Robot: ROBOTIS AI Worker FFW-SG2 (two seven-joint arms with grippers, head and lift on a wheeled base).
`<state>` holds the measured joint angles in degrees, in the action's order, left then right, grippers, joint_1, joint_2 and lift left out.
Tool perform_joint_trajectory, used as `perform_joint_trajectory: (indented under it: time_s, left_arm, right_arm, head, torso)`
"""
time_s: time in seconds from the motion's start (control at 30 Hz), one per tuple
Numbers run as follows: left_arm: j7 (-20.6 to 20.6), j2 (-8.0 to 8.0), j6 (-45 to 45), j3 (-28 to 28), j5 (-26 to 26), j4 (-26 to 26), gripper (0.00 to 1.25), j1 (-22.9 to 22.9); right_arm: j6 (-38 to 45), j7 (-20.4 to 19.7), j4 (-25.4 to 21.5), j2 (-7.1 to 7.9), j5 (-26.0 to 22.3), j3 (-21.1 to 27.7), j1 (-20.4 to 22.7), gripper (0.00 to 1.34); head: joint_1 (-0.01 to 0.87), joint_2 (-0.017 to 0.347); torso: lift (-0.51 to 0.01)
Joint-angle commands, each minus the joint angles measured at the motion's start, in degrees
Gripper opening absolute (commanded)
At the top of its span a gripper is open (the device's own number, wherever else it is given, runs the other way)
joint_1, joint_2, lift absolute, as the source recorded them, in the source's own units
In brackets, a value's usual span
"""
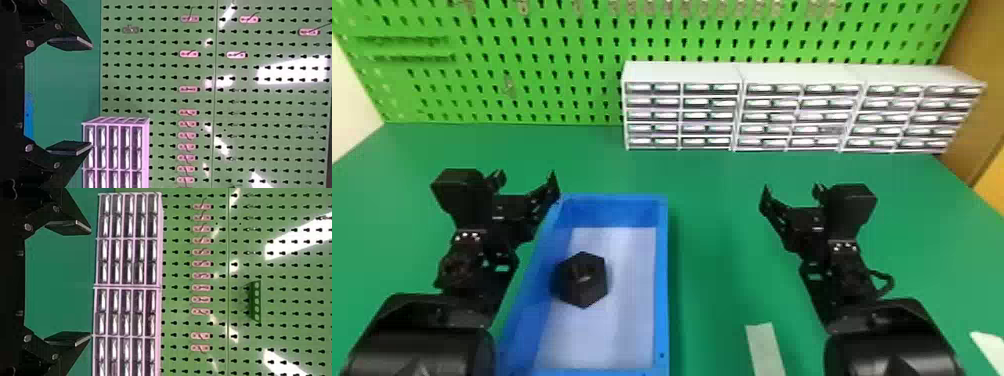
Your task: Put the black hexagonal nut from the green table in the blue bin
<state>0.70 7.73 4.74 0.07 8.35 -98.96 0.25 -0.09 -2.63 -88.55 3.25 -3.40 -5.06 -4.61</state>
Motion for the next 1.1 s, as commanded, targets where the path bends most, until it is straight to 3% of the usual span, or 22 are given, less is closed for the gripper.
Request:
perform_joint_trajectory:
  time_s: [0.0,1.07]
  left_arm:
    - [0.0,0.0,0.0,0.2,0.0,-0.4,0.88,0.1]
    - [-0.1,-0.09,0.0,1.0,0.0,-1.1,0.88,0.5]
  right_arm:
    - [0.2,0.0,-0.1,-0.09,0.2,0.1,-0.1,1.0]
    - [0.3,0.0,-1.3,-1.23,0.1,1.3,1.2,1.0]
  head:
    - [0.686,0.052]
    - [0.686,0.052]
  torso:
    - [-0.097]
    - [-0.097]
